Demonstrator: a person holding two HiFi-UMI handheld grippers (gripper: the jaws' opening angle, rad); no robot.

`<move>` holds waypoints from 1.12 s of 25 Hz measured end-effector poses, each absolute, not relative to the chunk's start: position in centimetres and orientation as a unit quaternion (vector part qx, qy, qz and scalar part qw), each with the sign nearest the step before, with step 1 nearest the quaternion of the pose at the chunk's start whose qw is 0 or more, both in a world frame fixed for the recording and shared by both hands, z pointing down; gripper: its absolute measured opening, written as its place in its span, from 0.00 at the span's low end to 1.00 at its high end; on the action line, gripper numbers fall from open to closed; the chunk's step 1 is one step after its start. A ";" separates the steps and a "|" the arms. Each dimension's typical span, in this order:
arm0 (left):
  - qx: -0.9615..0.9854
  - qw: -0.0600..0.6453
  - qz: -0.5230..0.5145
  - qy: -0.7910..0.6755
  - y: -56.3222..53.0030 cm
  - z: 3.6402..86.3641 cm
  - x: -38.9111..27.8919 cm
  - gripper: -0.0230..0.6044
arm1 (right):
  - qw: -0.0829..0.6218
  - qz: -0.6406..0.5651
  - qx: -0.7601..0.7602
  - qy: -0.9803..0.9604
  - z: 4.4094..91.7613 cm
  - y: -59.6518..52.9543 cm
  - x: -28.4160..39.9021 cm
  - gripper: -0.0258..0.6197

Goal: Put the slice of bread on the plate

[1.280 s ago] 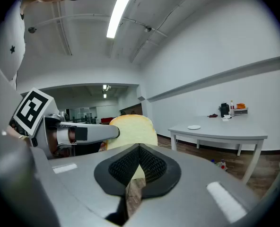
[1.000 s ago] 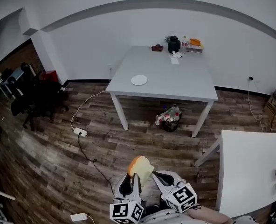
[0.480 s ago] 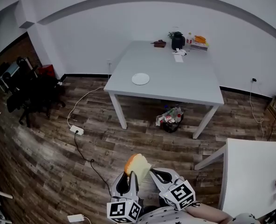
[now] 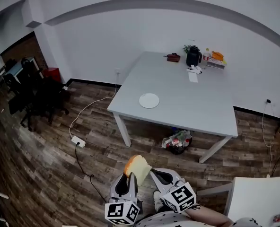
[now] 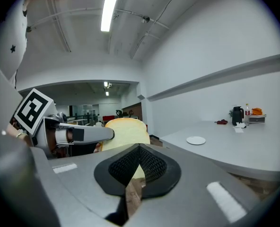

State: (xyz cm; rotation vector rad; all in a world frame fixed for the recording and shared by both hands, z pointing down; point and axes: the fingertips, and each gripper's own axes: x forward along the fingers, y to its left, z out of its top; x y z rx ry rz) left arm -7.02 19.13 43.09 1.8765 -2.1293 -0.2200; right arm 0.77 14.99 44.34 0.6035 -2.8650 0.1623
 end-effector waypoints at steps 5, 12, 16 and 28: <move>0.644 0.148 -0.074 -0.747 12.3 42.9 -7.9 0.19 | 0.111 0.056 0.201 -0.972 44.7 8.3 -0.1 0.04; 0.644 0.147 -0.061 -0.748 5.7 43.5 -8.4 0.19 | 0.112 0.053 0.196 -0.973 45.3 1.9 -1.3 0.04; 0.645 0.149 -0.052 -0.747 2.9 43.6 -8.4 0.19 | 0.108 0.058 0.196 -0.973 45.3 -0.9 -1.9 0.04; 0.653 0.157 -0.044 -0.739 -4.8 44.2 -12.3 0.19 | 0.111 0.077 0.220 -0.966 45.9 -8.9 -4.6 0.04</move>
